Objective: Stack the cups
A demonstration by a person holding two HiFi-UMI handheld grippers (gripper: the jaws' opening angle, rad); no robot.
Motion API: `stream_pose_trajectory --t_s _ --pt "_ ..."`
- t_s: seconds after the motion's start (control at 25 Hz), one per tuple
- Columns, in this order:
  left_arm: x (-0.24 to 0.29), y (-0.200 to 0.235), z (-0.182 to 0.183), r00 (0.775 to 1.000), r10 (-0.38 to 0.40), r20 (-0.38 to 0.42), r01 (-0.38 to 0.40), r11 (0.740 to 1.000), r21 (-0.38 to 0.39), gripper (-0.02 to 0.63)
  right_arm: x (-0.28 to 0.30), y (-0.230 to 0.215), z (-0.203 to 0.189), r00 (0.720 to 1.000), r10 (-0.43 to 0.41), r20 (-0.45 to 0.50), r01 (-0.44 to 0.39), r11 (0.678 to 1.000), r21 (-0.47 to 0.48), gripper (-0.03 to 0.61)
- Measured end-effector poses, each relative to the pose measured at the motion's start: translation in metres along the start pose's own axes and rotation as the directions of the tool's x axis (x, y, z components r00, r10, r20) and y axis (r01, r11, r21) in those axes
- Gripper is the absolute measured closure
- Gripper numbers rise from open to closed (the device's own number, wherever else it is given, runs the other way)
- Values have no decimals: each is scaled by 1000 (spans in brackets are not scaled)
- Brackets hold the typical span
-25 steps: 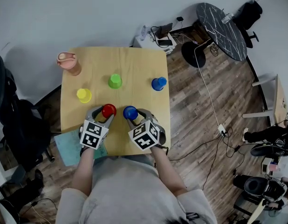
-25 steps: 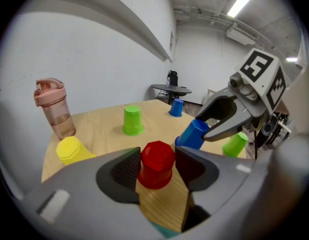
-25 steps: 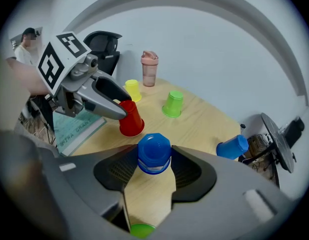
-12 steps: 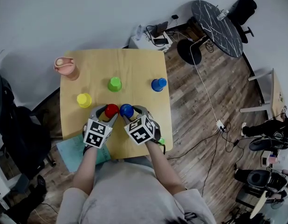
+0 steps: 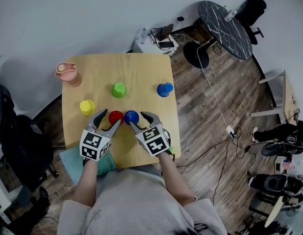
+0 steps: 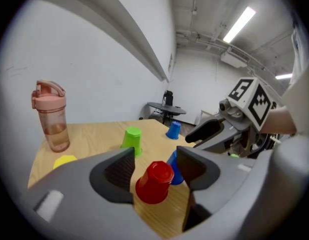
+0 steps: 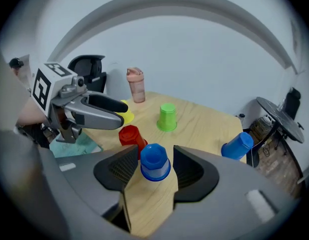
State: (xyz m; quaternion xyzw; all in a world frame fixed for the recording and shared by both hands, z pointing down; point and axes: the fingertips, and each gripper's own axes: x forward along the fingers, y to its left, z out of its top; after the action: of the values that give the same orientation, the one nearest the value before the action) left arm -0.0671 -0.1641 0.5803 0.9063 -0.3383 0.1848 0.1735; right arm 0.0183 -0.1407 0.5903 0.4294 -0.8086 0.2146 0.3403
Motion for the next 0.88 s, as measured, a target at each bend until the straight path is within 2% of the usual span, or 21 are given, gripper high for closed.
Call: stream_pose_trajectory --t_s 0.12,0.28,0.32,0.44,0.52,0.68,0.88 --pt "-18 3 18 996 24 83 -23 1000 -11 347 -31 -11 15 995 -23 98 19 999 41 379" --pt "-32 1 31 990 37 137 -39 999 5 491 -71 -28 7 981 -74 181 58 994 93 379" --pt "-34 0 33 988 39 147 -40 999 8 503 -79 -33 -1 979 -89 182 71 992 103 379" --pt "-38 -4 38 984 39 173 -41 999 7 552 -102 -47 -36 980 -140 143 120 983 139 379" --pt "-38 -9 41 983 35 182 -37 999 10 555 -115 -52 -65 982 -160 104 140 974 181 379" --pt "-37 -19 44 982 18 188 -20 1000 10 555 -131 -43 -113 988 -150 41 134 956 261 379" --pt "-32 -30 44 984 9 180 -11 1000 11 555 -135 -29 -150 990 -141 0 134 943 305 371"
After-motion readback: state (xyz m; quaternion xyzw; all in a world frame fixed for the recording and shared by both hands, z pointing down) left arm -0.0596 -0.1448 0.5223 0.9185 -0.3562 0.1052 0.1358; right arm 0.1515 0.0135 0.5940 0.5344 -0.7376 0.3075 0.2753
